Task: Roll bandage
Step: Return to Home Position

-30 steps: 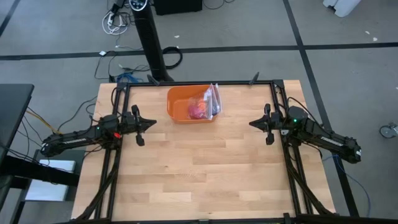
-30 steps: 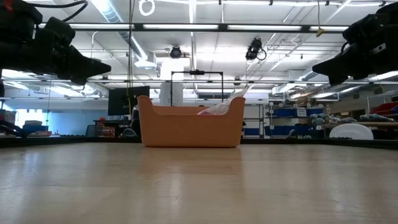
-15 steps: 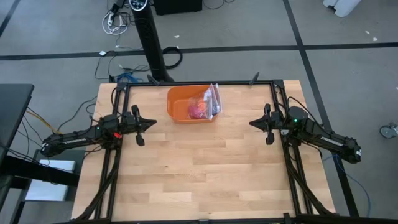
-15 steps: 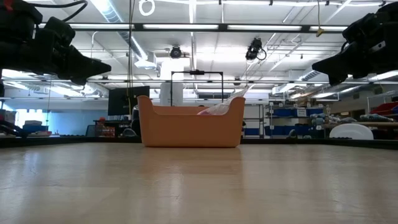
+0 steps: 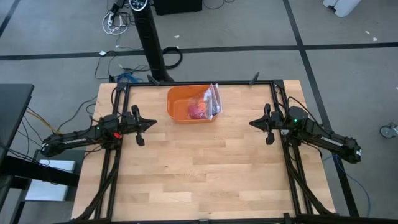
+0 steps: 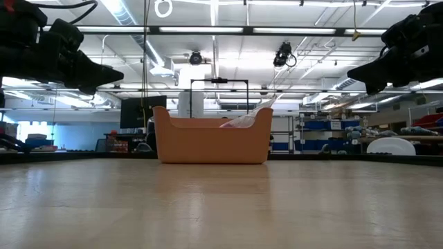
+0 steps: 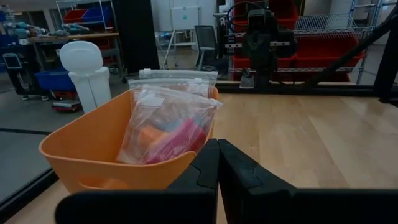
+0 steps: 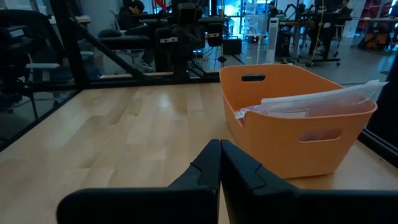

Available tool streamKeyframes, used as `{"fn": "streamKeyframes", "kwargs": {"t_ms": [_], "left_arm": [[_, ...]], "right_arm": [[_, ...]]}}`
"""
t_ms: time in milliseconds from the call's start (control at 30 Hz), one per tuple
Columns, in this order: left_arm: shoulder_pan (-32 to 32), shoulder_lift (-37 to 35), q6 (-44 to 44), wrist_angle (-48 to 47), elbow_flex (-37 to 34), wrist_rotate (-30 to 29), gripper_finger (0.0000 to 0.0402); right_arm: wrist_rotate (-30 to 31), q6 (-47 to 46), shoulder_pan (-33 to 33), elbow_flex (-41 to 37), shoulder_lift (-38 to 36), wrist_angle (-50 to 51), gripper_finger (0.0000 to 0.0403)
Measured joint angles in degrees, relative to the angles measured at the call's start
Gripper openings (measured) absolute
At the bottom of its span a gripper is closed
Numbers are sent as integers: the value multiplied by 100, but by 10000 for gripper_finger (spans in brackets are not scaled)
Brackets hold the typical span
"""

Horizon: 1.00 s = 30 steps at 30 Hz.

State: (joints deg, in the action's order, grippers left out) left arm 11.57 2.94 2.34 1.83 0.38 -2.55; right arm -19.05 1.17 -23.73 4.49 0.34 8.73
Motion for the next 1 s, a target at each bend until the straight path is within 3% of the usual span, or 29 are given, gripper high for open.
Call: {"fn": "streamKeyframes", "kwargs": {"t_ms": [1000], "left_arm": [[0, 0, -1, 0, 0, -1, 12]], "right_arm": [[12, 3, 0, 0, 0, -4, 9]]}}
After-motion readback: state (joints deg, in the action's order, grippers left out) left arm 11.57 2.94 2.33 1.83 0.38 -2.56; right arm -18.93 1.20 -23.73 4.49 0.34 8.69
